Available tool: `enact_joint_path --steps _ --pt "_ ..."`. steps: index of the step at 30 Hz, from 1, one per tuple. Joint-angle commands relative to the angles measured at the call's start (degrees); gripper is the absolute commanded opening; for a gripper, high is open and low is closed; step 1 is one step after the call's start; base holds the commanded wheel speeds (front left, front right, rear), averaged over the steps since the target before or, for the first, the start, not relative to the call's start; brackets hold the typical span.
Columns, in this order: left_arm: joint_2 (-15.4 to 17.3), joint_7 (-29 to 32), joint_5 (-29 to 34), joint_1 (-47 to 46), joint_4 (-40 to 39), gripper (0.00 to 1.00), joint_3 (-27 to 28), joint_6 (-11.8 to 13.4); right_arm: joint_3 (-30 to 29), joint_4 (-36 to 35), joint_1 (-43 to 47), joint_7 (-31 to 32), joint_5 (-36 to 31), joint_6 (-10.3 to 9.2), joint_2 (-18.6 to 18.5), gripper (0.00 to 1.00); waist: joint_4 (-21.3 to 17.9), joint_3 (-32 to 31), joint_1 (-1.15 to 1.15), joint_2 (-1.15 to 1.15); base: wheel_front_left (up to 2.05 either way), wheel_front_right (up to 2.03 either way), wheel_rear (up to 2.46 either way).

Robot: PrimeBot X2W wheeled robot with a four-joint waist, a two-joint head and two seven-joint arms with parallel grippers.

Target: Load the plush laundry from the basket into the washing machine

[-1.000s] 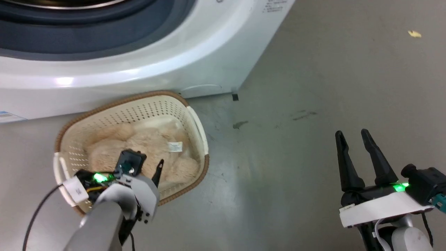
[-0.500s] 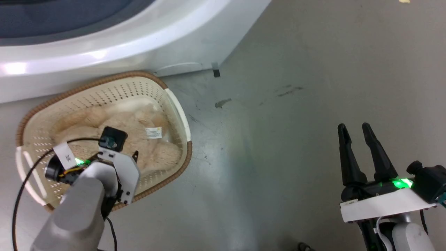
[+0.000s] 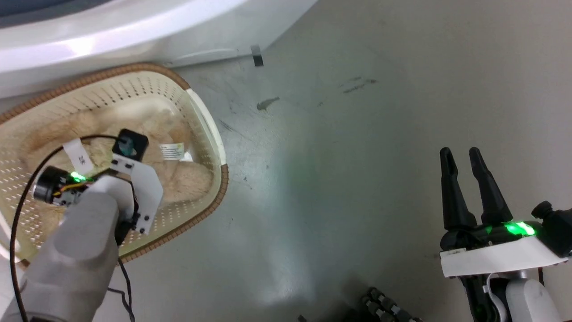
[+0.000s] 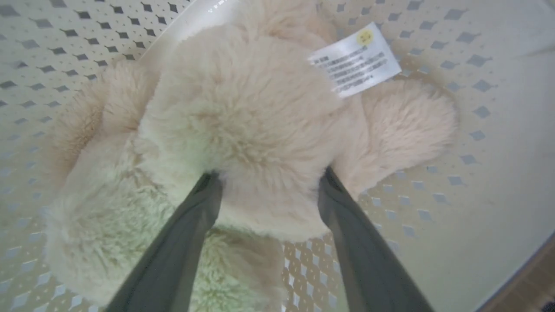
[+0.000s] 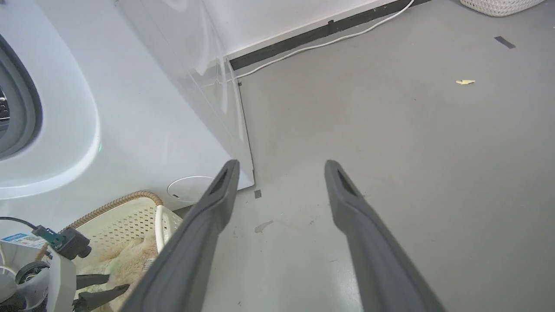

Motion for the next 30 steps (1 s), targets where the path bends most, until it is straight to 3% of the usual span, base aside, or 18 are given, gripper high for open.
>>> enact_joint_path --steps 1,10,11,12,23,30 --pt "0.6 1.2 -0.6 -2.3 2.0 1.0 -1.2 0.7 -0.1 -0.3 -1.3 -0.8 1.2 0.04 0.0 1.0 -0.8 1.8 0.0 0.0 0.0 0.0 0.0" --pt "1.7 4.0 -2.5 -6.1 7.6 1.0 -4.0 1.4 -0.2 -0.3 -1.8 -1.8 4.0 0.04 0.0 1.0 -2.8 5.7 0.0 0.0 0.0 0.0 0.0" --pt "1.9 4.3 -2.8 -6.4 8.3 0.76 -4.2 1.3 -0.1 -0.2 -1.9 -2.0 4.2 0.04 0.0 1.0 -3.1 6.1 0.0 0.0 0.0 0.0 0.0" --pt "2.0 4.4 -3.3 -6.7 8.9 0.0 -4.3 1.4 -0.1 -0.2 -2.0 -2.1 4.5 0.04 0.0 1.0 -3.3 6.4 0.0 0.0 0.0 0.0 0.0" --pt "3.5 -1.4 -7.5 -6.1 12.6 0.0 -4.1 3.2 0.7 1.1 -3.3 -3.0 5.1 0.05 0.0 1.0 -6.8 4.7 0.0 0.0 0.0 0.0 0.0" --pt "-0.1 -8.2 -9.8 -2.2 12.7 0.0 -3.0 3.8 -1.5 1.9 -1.1 -3.0 1.0 0.05 0.0 1.0 -3.8 -3.8 0.0 0.0 0.0 0.0 0.0"
